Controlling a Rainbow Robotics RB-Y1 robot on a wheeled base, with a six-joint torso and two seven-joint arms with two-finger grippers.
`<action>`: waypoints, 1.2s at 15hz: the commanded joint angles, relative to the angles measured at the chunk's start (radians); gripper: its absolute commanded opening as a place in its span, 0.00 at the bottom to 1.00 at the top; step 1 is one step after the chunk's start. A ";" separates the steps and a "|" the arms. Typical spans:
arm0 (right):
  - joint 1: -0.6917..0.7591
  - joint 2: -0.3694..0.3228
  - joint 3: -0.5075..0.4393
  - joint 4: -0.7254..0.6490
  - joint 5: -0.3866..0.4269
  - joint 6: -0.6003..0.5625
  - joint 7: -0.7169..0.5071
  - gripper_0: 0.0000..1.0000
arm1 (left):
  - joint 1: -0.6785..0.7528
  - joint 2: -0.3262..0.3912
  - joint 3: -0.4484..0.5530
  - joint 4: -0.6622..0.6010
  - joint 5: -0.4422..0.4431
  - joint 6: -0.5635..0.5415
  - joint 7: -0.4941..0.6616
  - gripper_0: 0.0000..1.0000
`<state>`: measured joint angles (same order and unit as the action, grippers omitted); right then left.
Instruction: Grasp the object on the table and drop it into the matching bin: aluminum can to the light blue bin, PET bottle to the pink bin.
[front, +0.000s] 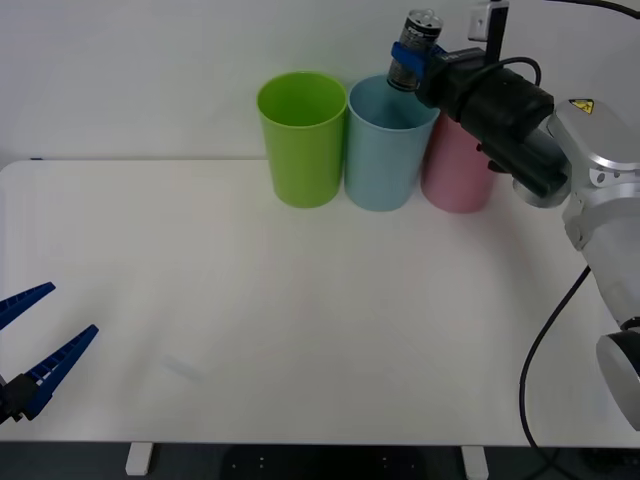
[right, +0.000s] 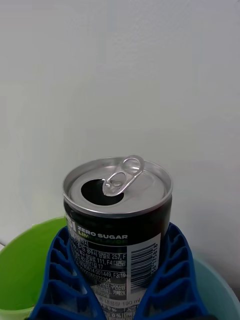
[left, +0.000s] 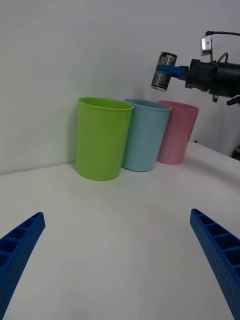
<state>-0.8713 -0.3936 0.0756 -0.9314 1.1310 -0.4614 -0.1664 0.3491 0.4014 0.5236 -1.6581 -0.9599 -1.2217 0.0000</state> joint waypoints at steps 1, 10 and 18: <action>-0.002 0.010 0.001 0.000 0.015 0.021 0.002 0.00 | 0.000 0.000 0.000 0.000 0.000 0.000 0.000 1.00; 0.000 0.012 0.000 0.000 0.018 0.020 0.050 1.00 | 0.000 0.000 0.000 0.000 0.000 0.000 0.000 1.00; 0.115 -0.050 0.001 -0.130 -0.019 -0.023 0.053 1.00 | 0.000 0.000 0.000 0.000 0.000 0.000 0.000 1.00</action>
<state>-0.7837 -0.4327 0.0764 -1.0239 1.1190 -0.4807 -0.1117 0.3491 0.4014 0.5236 -1.6581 -0.9599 -1.2217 0.0000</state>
